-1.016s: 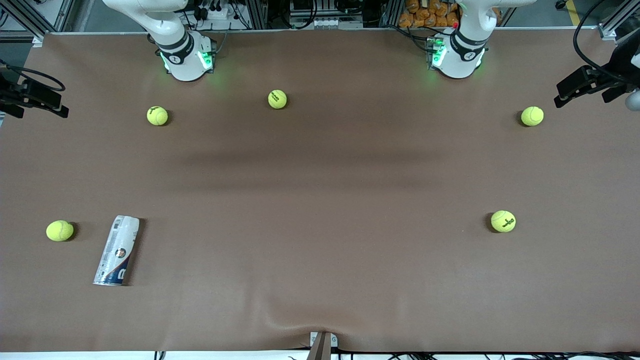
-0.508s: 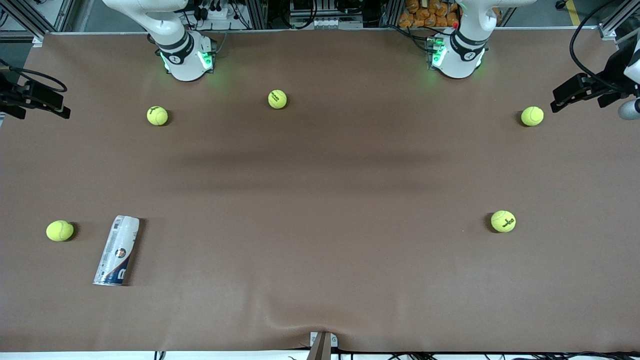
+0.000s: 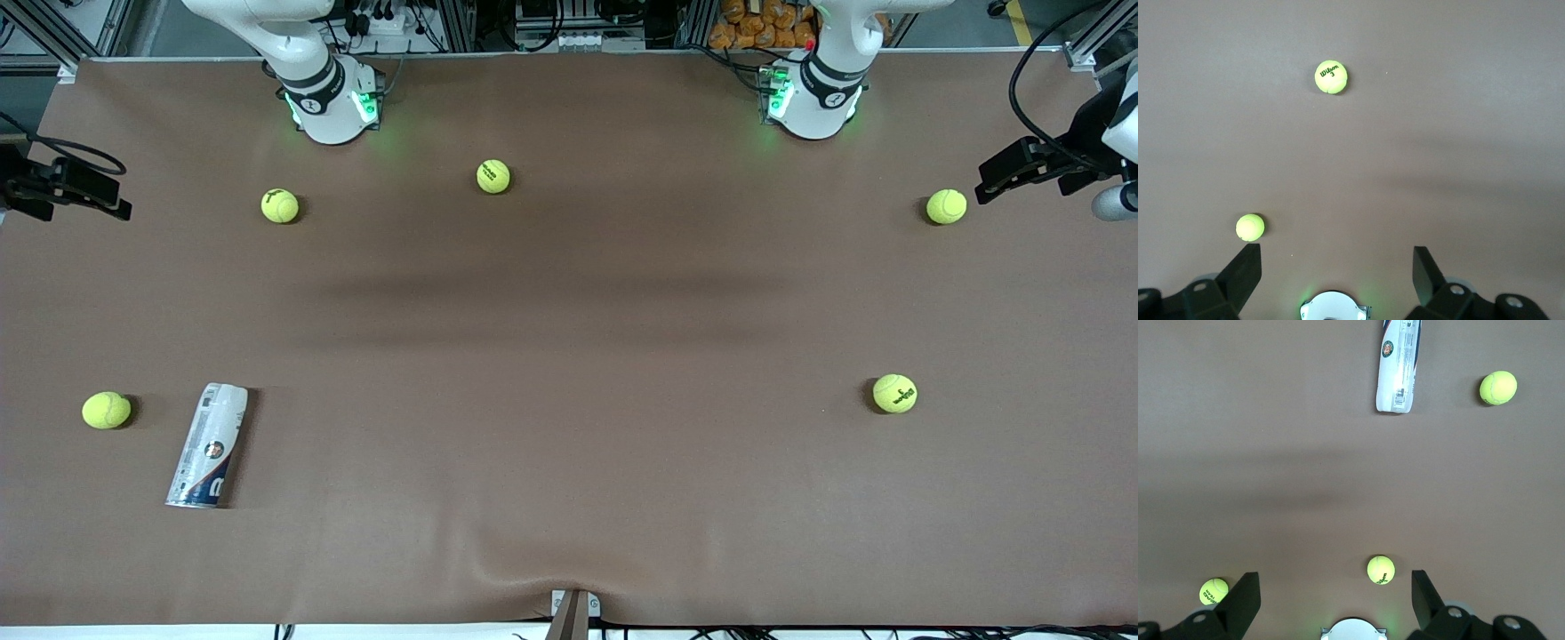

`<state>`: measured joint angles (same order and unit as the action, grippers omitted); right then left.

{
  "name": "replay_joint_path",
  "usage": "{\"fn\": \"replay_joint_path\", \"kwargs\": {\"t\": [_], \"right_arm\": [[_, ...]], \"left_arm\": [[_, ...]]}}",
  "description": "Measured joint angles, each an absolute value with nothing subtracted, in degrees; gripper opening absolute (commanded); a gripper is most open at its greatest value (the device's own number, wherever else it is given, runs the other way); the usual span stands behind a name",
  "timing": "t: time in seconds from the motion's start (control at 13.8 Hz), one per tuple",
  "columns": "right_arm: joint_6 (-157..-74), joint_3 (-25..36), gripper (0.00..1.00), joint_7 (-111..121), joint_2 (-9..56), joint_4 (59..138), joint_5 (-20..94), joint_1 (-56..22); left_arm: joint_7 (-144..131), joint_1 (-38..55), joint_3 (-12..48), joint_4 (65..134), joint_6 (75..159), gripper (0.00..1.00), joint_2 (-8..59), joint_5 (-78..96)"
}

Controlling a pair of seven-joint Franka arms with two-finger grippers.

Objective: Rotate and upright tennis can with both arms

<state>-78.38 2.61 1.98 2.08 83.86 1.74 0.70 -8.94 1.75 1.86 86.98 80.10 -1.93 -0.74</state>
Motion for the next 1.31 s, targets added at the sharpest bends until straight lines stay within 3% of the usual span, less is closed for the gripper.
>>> {"fn": "replay_joint_path", "kwargs": {"t": [1.31], "right_arm": [[-82.8, 3.0, 1.00, 2.0, 10.1, 84.1, 1.5, 0.9]], "left_arm": [[-8.4, 1.8, 2.0, 87.1, 80.1, 1.00, -1.2, -0.7]]}}
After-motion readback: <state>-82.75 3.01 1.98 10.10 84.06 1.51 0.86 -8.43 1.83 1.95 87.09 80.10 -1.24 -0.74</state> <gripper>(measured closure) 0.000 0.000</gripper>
